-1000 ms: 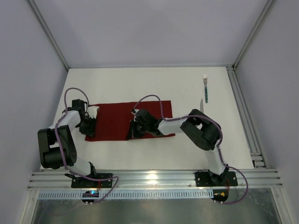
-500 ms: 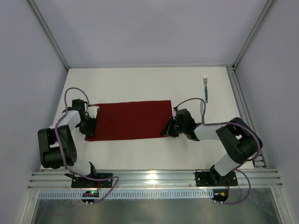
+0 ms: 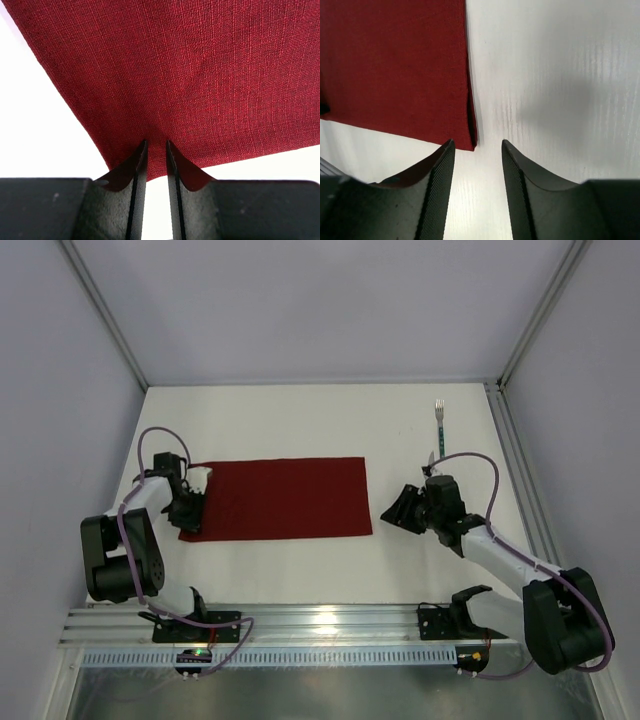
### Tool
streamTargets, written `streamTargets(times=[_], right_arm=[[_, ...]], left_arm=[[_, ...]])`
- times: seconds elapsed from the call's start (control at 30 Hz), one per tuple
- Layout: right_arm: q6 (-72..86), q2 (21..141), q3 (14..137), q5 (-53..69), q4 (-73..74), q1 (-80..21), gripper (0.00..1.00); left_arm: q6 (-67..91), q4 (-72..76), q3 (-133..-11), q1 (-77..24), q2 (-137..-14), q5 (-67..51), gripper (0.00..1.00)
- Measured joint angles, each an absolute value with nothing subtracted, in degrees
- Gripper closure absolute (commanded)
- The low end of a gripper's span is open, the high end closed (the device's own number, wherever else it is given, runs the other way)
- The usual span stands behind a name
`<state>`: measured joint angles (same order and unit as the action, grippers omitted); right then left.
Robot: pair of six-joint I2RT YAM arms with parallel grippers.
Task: Fold the napkin into a case and place the utensils inside
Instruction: Smooth out the rectangle-folded napkin, then fold the rectangle-folded napkin into the folded napkin.
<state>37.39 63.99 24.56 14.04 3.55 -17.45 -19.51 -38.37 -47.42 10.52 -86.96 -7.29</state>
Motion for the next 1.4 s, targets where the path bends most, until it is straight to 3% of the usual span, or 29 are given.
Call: streamTargets(times=[0.3, 0.57, 0.8, 1.2, 1.4], right_arm=[[41.25, 72.16, 24.21, 17.91, -1.28, -17.8, 0.48], [43.9, 76.99, 23.33, 20.8, -7.53, -20.62, 0.61], [44.8, 77.8, 22.26, 22.17, -9.96, -21.04, 0.63], [46.7, 82.85, 21.85, 23.99, -16.58, -21.32, 0.96], [43.03, 77.84, 23.31, 20.51, -7.38, -21.32, 0.96]], left_arm=[[-19.9, -38.37, -47.42, 10.52, -86.83, -6.85, 0.76], [-19.92, -38.37, -47.42, 10.52, -86.78, -6.85, 0.76], [-19.97, -38.44, -47.42, 10.52, -86.15, -6.85, 0.76], [-20.84, -39.44, -47.42, 10.52, -83.11, -7.07, 0.76], [-21.56, -44.4, -50.28, 10.55, -78.46, -10.09, 0.59]])
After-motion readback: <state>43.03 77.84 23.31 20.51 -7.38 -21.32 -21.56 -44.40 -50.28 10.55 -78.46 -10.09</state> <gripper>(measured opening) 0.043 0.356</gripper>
